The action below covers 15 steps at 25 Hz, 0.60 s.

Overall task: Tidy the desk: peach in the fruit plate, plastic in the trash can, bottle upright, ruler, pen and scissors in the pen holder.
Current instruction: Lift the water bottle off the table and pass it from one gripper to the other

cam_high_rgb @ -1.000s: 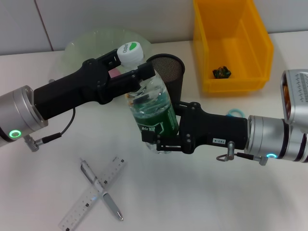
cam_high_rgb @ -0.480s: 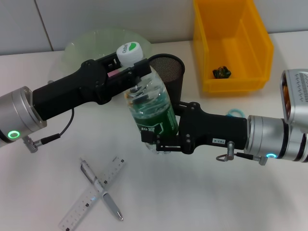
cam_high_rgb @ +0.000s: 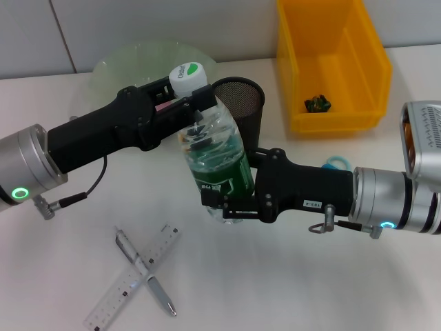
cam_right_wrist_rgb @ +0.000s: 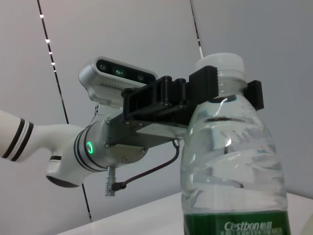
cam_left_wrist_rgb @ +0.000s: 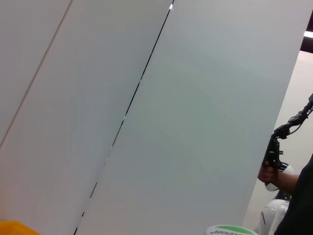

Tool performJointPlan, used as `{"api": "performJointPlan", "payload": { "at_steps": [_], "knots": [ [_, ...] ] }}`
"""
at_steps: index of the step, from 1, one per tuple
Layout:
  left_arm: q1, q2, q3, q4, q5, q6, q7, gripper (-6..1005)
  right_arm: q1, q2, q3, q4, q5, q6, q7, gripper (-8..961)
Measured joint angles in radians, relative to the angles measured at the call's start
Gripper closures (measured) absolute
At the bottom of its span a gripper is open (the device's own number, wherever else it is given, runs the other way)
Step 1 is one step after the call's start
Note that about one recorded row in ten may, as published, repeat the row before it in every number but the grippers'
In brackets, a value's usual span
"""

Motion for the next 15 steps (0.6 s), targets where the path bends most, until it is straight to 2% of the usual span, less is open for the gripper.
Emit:
{"api": "performJointPlan", "payload": {
  "at_steps": [15],
  "knots": [
    [0.002,0.003,0.013,0.0,0.003,0.004,0.0,549,0.001,0.0,0.006,0.002,-0.001,-0.02,0.01,146]
  ]
}}
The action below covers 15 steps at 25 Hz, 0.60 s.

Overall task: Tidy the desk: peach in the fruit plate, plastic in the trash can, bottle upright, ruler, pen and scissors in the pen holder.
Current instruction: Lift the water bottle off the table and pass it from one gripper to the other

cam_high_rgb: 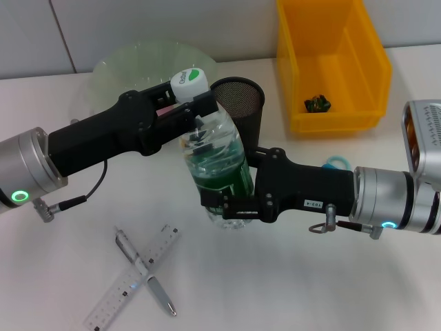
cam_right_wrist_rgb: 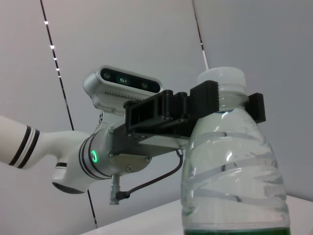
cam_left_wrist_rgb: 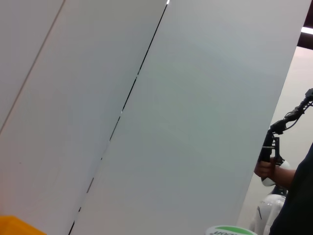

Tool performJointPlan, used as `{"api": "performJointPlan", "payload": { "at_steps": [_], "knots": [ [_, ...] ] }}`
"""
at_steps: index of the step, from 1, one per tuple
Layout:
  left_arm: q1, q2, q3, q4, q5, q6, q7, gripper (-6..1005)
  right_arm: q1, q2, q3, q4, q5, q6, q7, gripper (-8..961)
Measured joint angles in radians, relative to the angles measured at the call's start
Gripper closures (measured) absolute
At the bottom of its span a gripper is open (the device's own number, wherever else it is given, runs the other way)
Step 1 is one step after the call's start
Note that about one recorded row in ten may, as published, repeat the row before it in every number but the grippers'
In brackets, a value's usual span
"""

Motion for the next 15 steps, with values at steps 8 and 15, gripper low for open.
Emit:
{"api": "performJointPlan", "payload": {
  "at_steps": [8,15],
  "knots": [
    [-0.001,0.0,0.001,0.0,0.001,0.0,0.0,548,-0.001,-0.001,0.004,0.004,0.0,0.002,0.002,145],
    [0.002,0.001,0.002,0.005,0.001,0.0,-0.001,548,-0.001,-0.001,-0.001,0.005,0.0,0.028,0.004,145]
  ]
}}
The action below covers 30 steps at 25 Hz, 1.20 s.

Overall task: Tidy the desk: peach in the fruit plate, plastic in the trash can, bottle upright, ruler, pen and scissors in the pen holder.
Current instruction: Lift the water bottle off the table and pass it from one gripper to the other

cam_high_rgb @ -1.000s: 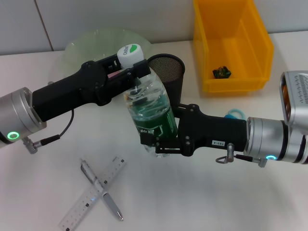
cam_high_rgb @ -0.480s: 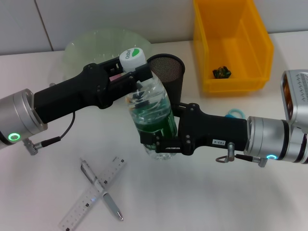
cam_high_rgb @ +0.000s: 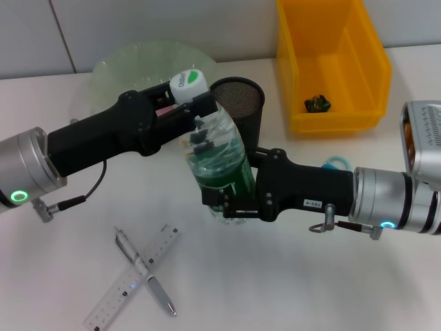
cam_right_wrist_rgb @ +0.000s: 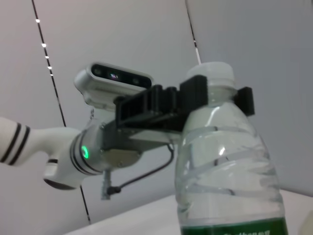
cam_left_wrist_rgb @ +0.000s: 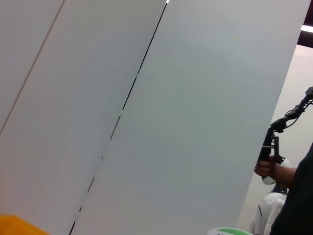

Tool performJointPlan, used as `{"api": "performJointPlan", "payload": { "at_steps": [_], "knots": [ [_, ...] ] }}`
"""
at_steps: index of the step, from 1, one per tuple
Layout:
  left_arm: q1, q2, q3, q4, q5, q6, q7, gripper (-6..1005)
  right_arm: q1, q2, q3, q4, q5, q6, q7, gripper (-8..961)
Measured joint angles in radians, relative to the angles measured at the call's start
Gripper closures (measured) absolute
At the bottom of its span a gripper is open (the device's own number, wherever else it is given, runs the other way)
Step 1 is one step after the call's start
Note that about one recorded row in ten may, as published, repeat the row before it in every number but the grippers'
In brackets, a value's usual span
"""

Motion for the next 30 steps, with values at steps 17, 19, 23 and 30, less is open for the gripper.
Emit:
{"api": "performJointPlan", "payload": {
  "at_steps": [17,19,23,30],
  "knots": [
    [0.005,0.004,0.034,0.005,-0.003,-0.006,0.002,549,0.002,0.0,-0.005,-0.008,-0.001,0.009,0.02,144],
    [0.006,0.004,0.032,0.005,-0.003,-0.007,0.006,549,0.002,0.0,-0.005,-0.008,-0.001,0.009,0.023,144],
    [0.008,0.003,0.028,0.005,-0.005,-0.009,0.011,549,-0.001,-0.002,-0.005,-0.008,-0.003,-0.004,0.029,144],
    [0.01,0.003,0.027,0.005,-0.007,-0.019,0.026,549,-0.006,-0.006,-0.006,-0.009,-0.003,-0.033,0.048,144]
  ]
}}
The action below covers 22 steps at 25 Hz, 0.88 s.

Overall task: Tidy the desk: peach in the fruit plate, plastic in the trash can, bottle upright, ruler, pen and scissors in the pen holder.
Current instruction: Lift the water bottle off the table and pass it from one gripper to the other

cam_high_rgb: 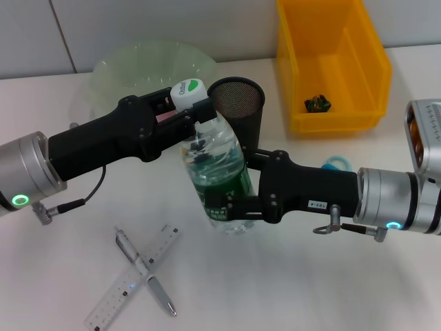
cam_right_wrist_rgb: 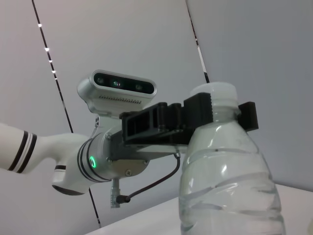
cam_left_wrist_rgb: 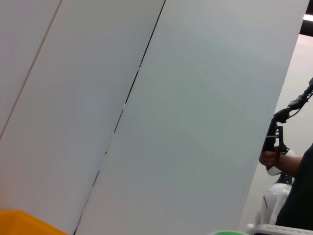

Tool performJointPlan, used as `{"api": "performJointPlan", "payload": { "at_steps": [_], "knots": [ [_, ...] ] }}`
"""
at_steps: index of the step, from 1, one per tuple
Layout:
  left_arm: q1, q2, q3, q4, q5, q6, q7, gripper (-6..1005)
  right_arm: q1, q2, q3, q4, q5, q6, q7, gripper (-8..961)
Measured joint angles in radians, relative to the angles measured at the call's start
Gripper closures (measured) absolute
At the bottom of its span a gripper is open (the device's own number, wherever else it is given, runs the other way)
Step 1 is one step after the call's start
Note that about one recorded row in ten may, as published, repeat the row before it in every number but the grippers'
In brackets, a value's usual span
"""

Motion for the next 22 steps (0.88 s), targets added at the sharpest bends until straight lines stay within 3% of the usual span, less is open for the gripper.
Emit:
{"api": "performJointPlan", "payload": {
  "at_steps": [22],
  "knots": [
    [0.012,0.006,0.009,0.052,0.007,-0.009,0.018,550,-0.043,-0.003,-0.057,-0.191,-0.044,0.0,0.141,145]
  ]
}}
